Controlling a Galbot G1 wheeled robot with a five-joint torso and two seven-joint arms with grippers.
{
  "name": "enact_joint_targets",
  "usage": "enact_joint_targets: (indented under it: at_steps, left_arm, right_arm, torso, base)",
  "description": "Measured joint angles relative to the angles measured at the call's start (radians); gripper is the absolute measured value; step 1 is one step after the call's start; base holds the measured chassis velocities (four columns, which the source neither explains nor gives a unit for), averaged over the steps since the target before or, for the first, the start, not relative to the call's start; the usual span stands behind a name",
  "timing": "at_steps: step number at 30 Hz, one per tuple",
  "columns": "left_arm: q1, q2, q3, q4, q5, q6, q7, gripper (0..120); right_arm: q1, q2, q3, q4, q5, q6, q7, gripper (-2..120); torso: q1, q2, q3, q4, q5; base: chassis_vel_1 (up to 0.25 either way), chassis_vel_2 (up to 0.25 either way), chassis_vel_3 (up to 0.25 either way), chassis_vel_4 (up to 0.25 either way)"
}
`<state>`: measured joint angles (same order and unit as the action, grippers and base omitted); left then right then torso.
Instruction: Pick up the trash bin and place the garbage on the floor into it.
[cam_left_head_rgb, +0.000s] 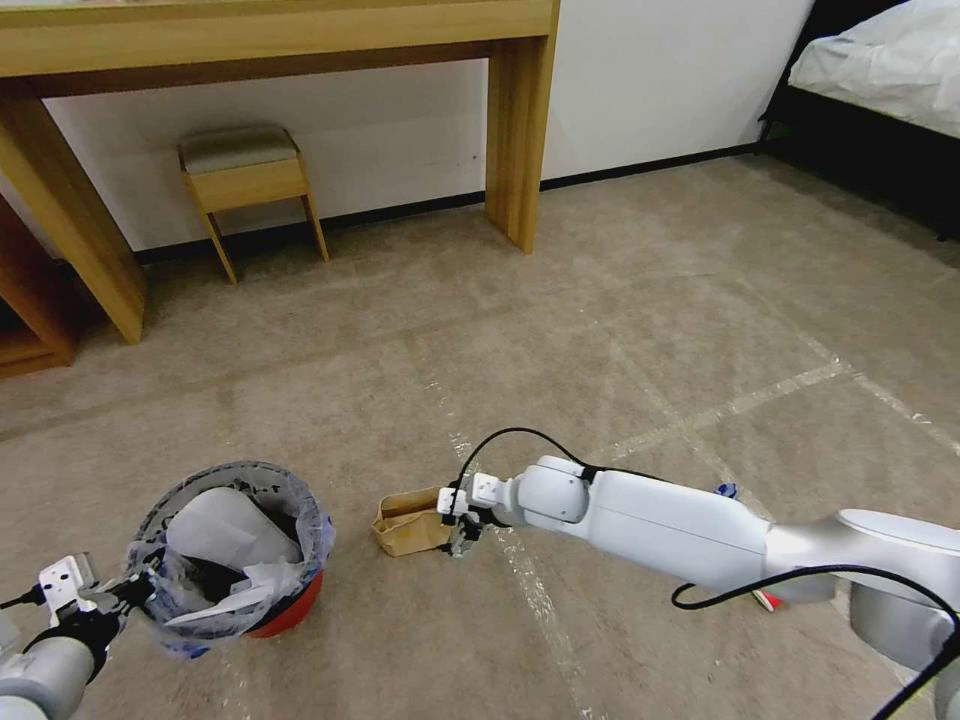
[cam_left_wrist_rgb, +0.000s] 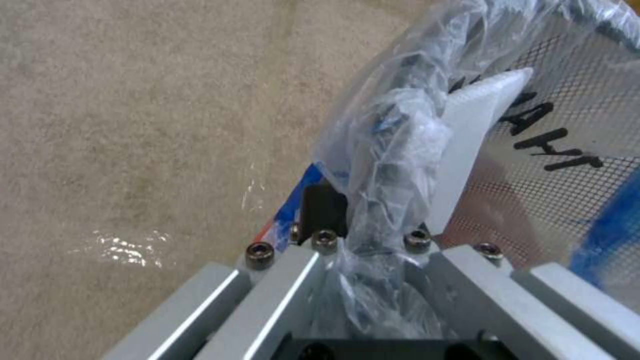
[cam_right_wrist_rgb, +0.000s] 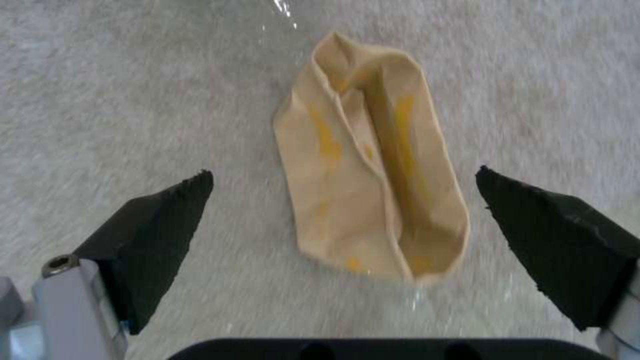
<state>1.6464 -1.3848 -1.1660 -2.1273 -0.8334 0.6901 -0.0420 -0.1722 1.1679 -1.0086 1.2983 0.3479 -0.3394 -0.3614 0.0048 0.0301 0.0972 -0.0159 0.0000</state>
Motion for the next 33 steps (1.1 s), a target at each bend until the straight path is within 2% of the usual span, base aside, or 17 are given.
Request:
enact_joint_targets:
  at_steps: [2,12,25,33]
  left_arm:
    - [-0.001,-0.002,-0.001,0.003,0.0,0.0,0.0,1]
    - [-0.009,-0.005,0.002,0.014,0.005,-0.001,0.0,1]
    - [-0.008,-0.009,0.004,0.017,0.009,-0.001,0.001,1]
    - [0.005,-0.012,0.004,0.007,0.012,-0.001,0.001,1]
  right_arm:
    - [0.001,0.029,0.002,-0.035,-0.025,0.025,0.003,99]
    - [-0.017,0.063,0.046,-0.072,-0.041,0.046,0.06,99]
    - [-0.029,0.104,0.073,-0.154,-0.084,0.092,0.064,97]
    - [-0.08,0.151,0.1,-0.267,-0.084,0.168,0.06,97]
  torso:
    - [0.0,0.0,0.0,0.0001,-0.0001]
    - [0.0,0.0,0.0,-0.0001,-0.0001]
    - [0.0,0.0,0.0,-0.0001,0.0]
    - [0.0,0.0,0.0,-0.0001,0.0]
  base:
    - [0.0,0.0,0.0,0.0]
    - [0.0,0.0,0.0,0.0]
    - [0.0,0.0,0.0,0.0]
    - [0.0,0.0,0.0,0.0]
